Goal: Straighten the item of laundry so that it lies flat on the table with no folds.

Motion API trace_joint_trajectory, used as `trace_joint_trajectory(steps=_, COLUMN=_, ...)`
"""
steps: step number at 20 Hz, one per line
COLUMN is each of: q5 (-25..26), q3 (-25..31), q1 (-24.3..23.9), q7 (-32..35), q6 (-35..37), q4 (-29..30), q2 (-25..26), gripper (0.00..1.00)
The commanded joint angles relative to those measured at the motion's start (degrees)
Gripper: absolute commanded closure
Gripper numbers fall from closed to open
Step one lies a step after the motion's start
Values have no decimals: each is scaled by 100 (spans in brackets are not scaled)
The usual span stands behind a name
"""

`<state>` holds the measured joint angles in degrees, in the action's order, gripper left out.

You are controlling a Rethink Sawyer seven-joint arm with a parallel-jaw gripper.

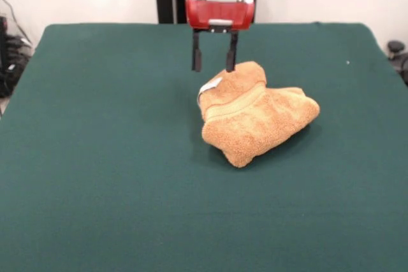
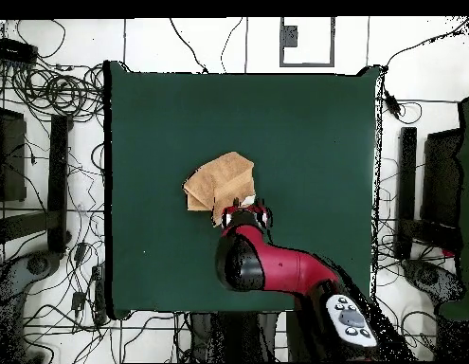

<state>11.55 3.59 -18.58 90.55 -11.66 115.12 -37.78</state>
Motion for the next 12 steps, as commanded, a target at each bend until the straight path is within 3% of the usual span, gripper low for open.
trace_joint_trajectory(steps=1, q5=-234, q3=1087, q1=-146, q7=1956, q6=-663, q4=503, q2=286, gripper=0)
trace_joint_trajectory(steps=12, q5=-116, q3=1666, q1=-592, q7=1697, q6=-60, q4=565, q2=450, gripper=0)
